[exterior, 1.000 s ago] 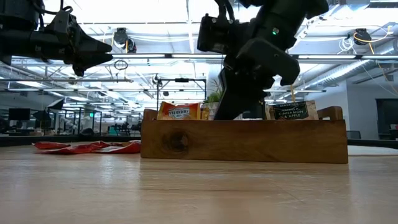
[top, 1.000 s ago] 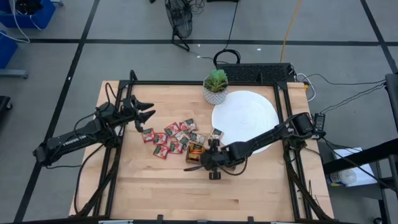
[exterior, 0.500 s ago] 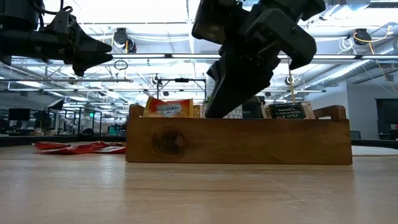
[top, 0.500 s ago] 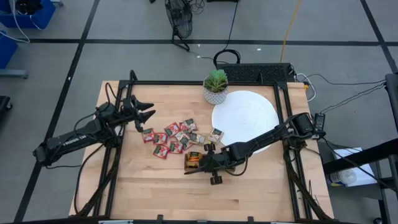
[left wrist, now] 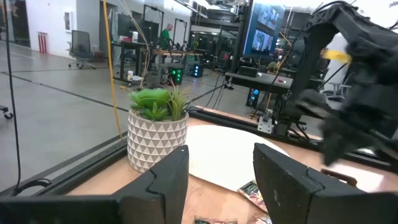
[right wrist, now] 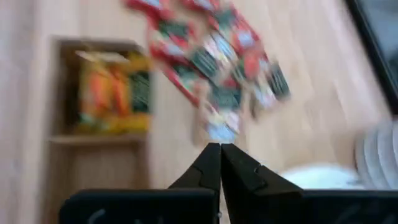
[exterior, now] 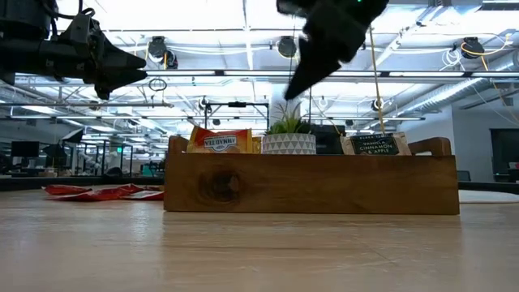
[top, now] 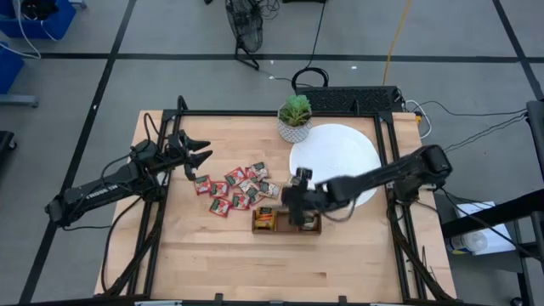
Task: Pick & Place Tea
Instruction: Adjust the wooden organizer, then put the light brown tea bag into the right section of the wooden organizer
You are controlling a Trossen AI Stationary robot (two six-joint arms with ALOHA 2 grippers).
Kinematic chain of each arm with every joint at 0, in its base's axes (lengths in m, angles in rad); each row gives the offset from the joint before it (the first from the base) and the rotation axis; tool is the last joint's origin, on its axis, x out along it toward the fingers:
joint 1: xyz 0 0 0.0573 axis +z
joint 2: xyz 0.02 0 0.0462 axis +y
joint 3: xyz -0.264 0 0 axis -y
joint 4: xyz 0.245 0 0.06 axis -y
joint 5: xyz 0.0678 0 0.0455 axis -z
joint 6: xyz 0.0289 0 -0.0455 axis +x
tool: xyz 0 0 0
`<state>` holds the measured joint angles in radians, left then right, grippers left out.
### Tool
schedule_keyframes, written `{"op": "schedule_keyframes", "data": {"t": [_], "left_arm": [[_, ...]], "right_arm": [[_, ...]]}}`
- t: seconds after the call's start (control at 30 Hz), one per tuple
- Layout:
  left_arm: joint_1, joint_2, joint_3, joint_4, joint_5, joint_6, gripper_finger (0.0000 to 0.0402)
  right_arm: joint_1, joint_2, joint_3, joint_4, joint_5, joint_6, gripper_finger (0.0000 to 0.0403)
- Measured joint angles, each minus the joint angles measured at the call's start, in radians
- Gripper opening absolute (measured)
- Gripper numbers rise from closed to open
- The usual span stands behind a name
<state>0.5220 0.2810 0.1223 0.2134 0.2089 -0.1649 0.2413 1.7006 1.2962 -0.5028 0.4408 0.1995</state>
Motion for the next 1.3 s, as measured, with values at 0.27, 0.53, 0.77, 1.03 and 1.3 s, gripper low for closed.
{"op": "schedule_keyframes", "data": {"t": [0.27, 0.53, 0.77, 1.03, 1.3], "left_arm": [[0.000, 0.000, 0.000, -0.001, 0.000, 0.000, 0.0182], [0.000, 0.000, 0.000, -0.001, 0.000, 0.000, 0.0182], [0.000, 0.000, 0.000, 0.001, 0.000, 0.000, 0.0182], [0.000, 0.000, 0.000, 0.000, 0.000, 0.000, 0.0182], [0.000, 0.000, 0.000, 0.000, 0.000, 0.000, 0.0182]], "right_arm": [[-0.203, 0.079, -0.001, -0.089, -0.263, 0.021, 0.0155], [-0.375, 0.167, -0.001, -0.116, -0.418, -0.006, 0.0281], [-0.386, 0.257, 0.003, -0.097, -0.447, -0.071, 0.0294], [-0.384, 0.280, 0.004, -0.115, -0.445, -0.054, 0.0281], [-0.384, 0.281, 0.002, -0.111, -0.442, -0.071, 0.0175]]}}
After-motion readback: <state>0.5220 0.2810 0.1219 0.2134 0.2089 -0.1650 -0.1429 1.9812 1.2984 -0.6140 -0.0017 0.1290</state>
